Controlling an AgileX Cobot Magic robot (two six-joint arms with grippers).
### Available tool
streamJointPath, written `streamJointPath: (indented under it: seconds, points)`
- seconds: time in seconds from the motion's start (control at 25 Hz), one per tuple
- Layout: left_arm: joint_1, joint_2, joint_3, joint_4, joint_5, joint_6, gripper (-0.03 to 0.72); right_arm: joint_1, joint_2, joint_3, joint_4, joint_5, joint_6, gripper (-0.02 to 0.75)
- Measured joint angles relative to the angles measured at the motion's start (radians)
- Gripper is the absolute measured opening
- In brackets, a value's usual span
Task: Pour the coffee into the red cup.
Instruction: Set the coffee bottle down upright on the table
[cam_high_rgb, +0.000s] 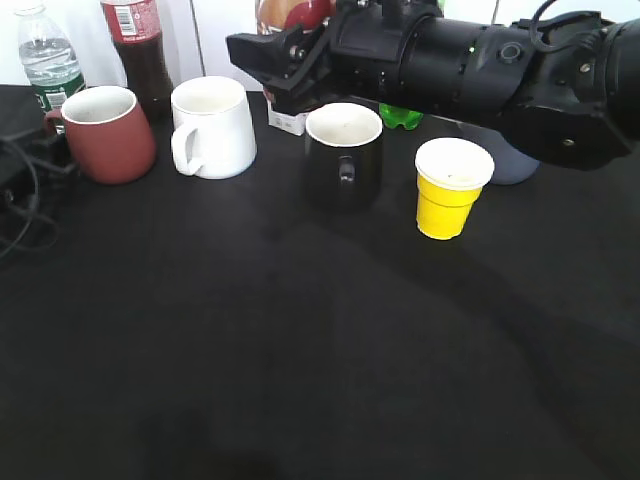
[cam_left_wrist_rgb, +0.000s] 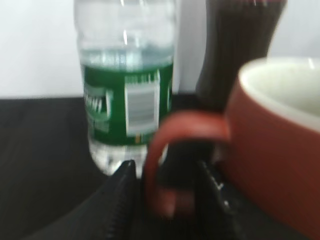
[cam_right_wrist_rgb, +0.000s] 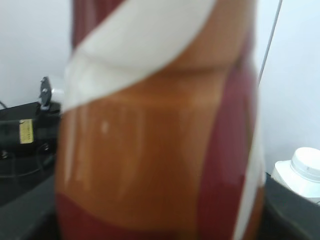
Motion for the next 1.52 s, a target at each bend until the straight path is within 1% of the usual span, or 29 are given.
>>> streamJointPath:
  seconds: [0.16, 0.28, 0.4, 0.48, 0.56, 0.6, 0.68, 0.8, 0.88, 1.0, 1.08, 1.16, 1.28, 1.36, 1.52]
  points:
    - [0.000, -0.059, 0.091, -0.018, -0.063, 0.007, 0.309, 0.000, 0.000, 0.000, 0.000, 0.023, 0.000, 0.533]
    - [0.000, -0.108, 0.210, -0.020, -0.061, 0.011, 0.309, 0.000, 0.000, 0.000, 0.000, 0.037, 0.000, 0.533]
    - [0.000, -0.272, 0.351, -0.038, -0.060, 0.026, 0.309, -0.003, 0.000, 0.000, 0.032, 0.038, 0.000, 0.533]
    - [-0.008, -0.424, 0.430, -0.046, -0.033, 0.026, 0.309, -0.031, -0.003, 0.000, 0.053, 0.038, 0.001, 0.533]
    - [-0.047, -0.574, 0.463, -0.047, 0.101, 0.026, 0.309, -0.110, -0.035, 0.000, 0.058, 0.041, 0.001, 0.533]
    - [-0.075, -0.650, 0.467, -0.047, 0.189, 0.026, 0.309, -0.167, -0.057, 0.000, 0.060, 0.058, 0.001, 0.533]
    - [-0.108, -0.767, 0.467, -0.044, 0.289, 0.028, 0.309, -0.288, -0.095, 0.000, 0.063, 0.110, 0.001, 0.533]
    - [-0.109, -0.868, 0.467, -0.045, 0.340, 0.029, 0.309, -0.457, -0.108, 0.000, 0.056, 0.145, 0.001, 0.533]
    - [-0.109, -0.889, 0.467, -0.046, 0.378, 0.029, 0.309, -0.552, -0.108, 0.000, 0.056, 0.160, 0.001, 0.533]
    - [-0.109, -0.891, 0.467, -0.046, 0.387, -0.001, 0.309, -0.653, -0.108, 0.000, 0.056, 0.163, 0.001, 0.533]
    - [-0.109, -0.891, 0.467, -0.046, 0.389, -0.007, 0.309, -0.695, -0.091, 0.000, 0.057, 0.153, 0.001, 0.533]
    - [-0.109, -0.891, 0.467, -0.046, 0.389, -0.007, 0.309, -0.720, -0.031, 0.000, 0.086, 0.098, 0.001, 0.533]
    - [-0.109, -0.891, 0.467, -0.046, 0.389, -0.008, 0.309, -0.732, 0.083, -0.042, 0.113, 0.056, -0.002, 0.533]
    - [-0.109, -0.891, 0.467, -0.046, 0.389, -0.008, 0.309, -0.734, 0.168, -0.109, 0.115, 0.042, -0.009, 0.533]
    - [-0.109, -0.891, 0.467, -0.046, 0.389, -0.008, 0.309, -0.734, 0.312, -0.226, 0.031, 0.035, -0.010, 0.533]
